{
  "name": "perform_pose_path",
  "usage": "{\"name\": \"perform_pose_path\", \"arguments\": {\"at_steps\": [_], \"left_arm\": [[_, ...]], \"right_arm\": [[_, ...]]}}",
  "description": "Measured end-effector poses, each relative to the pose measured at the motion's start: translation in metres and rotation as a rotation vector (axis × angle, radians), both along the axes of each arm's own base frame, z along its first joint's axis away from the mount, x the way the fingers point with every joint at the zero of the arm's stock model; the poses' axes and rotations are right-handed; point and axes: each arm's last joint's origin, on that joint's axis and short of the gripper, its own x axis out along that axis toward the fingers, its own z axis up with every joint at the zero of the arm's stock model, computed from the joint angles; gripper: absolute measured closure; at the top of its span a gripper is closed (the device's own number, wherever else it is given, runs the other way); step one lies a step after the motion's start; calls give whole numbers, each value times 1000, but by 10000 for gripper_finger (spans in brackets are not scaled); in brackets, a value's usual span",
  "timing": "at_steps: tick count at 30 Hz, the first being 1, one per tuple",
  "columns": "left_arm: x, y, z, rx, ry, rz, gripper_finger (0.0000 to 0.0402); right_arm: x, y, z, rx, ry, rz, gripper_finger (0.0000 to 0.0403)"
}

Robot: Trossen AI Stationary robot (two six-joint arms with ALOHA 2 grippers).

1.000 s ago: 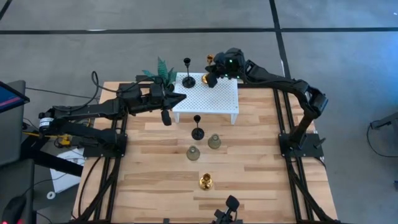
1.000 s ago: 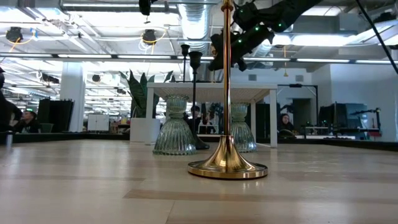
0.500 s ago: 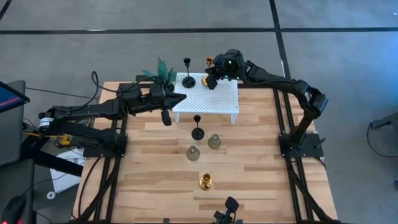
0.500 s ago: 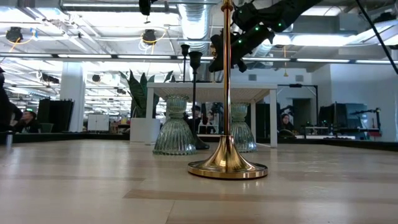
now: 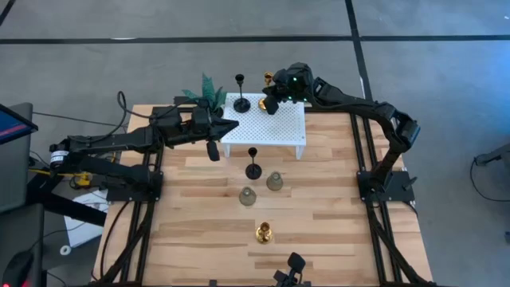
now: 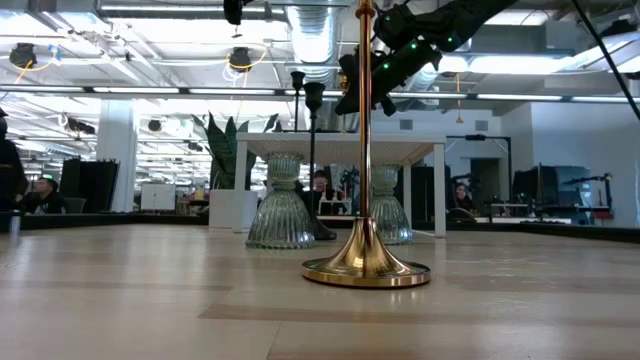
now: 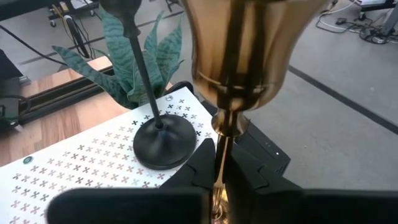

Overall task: Pick & Place candle stick holders
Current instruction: Put the top gold candle holder on the shelf

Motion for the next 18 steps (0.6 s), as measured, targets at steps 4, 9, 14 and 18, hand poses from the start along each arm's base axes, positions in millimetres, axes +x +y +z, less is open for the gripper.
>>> {"name": "perform_pose_path", "arguments": {"at_steps": [4,9,14,18], "left_arm": [[0,0,0,0,0,0,389],[0,0,0,0,0,0,389],[0,0,0,0,0,0,389],[0,0,0,0,1,-1,389]], "right_arm": [[0,0,0,0,-1,0,381],[1,1,1,16,-18,47,372],[1,1,0,18,-19,53,363],[1,1,1,17,-19,50,348]]}}
